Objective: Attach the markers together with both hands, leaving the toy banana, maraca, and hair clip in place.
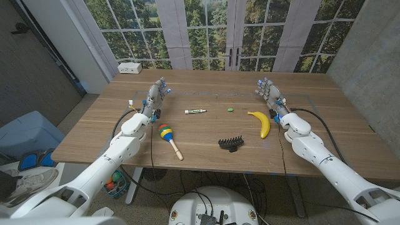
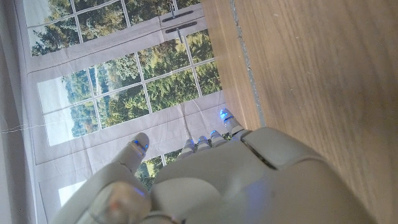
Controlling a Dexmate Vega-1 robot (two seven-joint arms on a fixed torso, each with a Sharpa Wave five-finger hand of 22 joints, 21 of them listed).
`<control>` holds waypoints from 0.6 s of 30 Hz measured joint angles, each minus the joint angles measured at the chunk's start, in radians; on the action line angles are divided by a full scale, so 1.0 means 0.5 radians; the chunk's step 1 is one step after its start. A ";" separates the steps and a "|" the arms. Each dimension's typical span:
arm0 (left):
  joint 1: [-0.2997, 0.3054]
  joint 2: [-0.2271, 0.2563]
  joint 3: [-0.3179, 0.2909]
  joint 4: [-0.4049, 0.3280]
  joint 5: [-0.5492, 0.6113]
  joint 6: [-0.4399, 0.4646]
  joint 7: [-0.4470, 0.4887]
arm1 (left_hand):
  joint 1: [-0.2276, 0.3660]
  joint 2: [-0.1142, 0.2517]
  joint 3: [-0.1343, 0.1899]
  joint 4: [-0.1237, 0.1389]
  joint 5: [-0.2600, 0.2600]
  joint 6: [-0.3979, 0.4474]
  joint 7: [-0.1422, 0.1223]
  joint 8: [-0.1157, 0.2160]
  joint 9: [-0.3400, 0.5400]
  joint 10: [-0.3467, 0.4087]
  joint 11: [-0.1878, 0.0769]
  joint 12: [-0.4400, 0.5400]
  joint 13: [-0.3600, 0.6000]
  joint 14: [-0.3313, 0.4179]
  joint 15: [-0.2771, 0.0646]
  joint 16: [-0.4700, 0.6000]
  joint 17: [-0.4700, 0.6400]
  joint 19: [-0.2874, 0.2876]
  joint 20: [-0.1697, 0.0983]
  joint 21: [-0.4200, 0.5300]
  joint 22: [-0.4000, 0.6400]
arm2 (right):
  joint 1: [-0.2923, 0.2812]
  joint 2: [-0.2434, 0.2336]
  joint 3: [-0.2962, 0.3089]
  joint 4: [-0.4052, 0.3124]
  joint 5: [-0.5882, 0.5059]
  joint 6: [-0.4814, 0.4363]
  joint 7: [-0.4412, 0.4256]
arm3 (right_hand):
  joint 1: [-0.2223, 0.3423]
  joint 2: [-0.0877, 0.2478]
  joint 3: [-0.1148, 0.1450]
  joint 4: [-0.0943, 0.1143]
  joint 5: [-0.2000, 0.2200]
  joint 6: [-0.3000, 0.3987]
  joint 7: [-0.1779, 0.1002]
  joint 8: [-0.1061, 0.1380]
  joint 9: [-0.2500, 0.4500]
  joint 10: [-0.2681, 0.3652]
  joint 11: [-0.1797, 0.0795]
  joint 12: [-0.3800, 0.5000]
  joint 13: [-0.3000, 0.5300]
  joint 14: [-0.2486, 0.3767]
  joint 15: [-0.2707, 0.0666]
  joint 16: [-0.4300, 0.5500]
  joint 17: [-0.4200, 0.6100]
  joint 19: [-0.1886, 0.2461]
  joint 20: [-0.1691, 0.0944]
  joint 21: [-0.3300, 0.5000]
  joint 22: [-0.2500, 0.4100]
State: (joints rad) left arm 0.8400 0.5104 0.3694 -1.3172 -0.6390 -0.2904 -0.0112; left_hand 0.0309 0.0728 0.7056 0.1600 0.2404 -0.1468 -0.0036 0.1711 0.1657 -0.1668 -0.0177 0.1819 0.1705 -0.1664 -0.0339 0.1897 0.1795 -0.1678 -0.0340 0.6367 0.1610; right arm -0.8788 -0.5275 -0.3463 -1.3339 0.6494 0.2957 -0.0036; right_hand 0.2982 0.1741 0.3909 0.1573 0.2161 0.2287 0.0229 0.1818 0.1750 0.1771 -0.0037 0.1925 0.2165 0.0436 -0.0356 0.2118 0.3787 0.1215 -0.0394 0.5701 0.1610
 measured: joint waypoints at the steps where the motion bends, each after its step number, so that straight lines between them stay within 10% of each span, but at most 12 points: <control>1: 0.000 0.000 0.000 0.000 0.003 0.000 0.007 | 0.000 0.000 0.003 0.003 0.000 0.000 0.000 0.006 0.000 0.000 0.000 0.000 0.000 0.000 0.000 0.000 -0.002 0.000 0.000 0.000 0.000 | -0.014 -0.004 0.007 -0.009 0.000 0.000 0.000 | 0.011 0.011 0.000 0.000 0.000 0.000 0.000 0.000 0.000 0.000 0.000 0.000 0.000 0.003 0.003 0.000 0.000 0.000 0.000 0.000 0.000; 18: -0.010 0.014 0.030 -0.071 0.175 -0.027 0.140 | 0.024 0.024 0.016 -0.096 0.008 0.077 -0.039 0.021 0.000 0.008 -0.036 0.016 0.000 0.000 0.000 0.000 -0.024 0.000 0.000 -0.033 0.000 | -0.115 -0.021 0.064 -0.050 0.019 0.051 -0.086 | 0.009 0.011 0.011 -0.011 0.000 0.011 0.011 0.000 0.000 0.008 0.008 0.008 -0.006 0.012 -0.003 0.000 -0.016 0.029 0.000 0.000 0.000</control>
State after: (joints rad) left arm 0.8351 0.5177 0.3846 -1.3529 -0.5513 -0.3039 0.0590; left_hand 0.0427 0.0846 0.7138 0.1118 0.2444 -0.1085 -0.0232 0.1817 0.1656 -0.1629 -0.0359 0.1897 0.1704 -0.1663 -0.0340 0.1897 0.1674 -0.1677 -0.0340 0.6201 0.1608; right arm -0.9364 -0.5379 -0.3143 -1.3588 0.6591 0.3213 -0.0466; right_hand 0.3028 0.1794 0.3964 0.1517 0.2161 0.2340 0.0284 0.1817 0.1747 0.1810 0.0003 0.1964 0.2137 0.0498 -0.0371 0.2118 0.3708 0.1358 -0.0393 0.5701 0.1608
